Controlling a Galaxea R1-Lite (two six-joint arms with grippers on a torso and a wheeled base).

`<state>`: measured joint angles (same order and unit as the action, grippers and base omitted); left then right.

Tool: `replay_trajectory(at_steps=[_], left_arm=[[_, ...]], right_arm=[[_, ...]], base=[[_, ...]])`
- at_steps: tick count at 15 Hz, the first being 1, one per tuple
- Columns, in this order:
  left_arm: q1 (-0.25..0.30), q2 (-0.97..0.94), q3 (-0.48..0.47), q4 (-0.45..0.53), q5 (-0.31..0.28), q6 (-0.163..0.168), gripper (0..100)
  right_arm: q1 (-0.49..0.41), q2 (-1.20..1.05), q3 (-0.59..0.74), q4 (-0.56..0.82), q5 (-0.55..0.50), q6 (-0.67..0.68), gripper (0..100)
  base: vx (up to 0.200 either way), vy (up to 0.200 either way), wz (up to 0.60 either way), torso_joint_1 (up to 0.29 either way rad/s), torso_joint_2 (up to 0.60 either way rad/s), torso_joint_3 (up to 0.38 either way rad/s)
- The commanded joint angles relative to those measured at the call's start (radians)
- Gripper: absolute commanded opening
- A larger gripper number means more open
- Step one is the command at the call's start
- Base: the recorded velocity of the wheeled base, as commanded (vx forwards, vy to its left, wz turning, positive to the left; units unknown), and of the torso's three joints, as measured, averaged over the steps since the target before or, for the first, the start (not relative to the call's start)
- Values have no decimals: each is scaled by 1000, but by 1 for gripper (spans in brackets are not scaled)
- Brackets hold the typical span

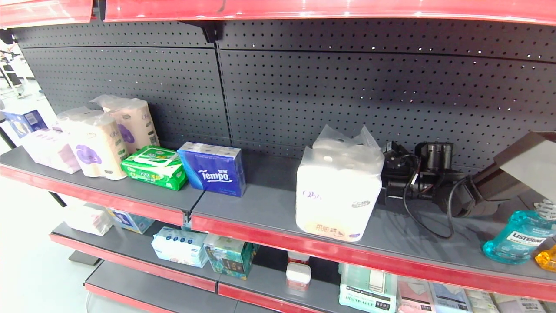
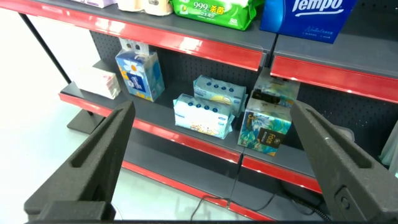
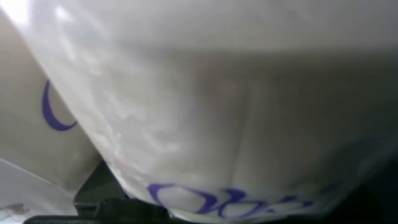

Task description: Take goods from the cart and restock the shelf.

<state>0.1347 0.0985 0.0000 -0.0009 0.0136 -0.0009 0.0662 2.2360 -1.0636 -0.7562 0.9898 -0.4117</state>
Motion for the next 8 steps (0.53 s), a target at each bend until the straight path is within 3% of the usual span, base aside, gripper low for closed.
replay_trajectory(at_steps=[1,8], left_arm=[[0,0,0,-1,2,1,100],[0,1,0,-1,0,-1,100]], right_arm=[[1,2,4,1,-2,7,0],[-3,7,13,5,-26,13,0]], base=[[0,0,0,0,0,0],[0,0,0,0,0,0]])
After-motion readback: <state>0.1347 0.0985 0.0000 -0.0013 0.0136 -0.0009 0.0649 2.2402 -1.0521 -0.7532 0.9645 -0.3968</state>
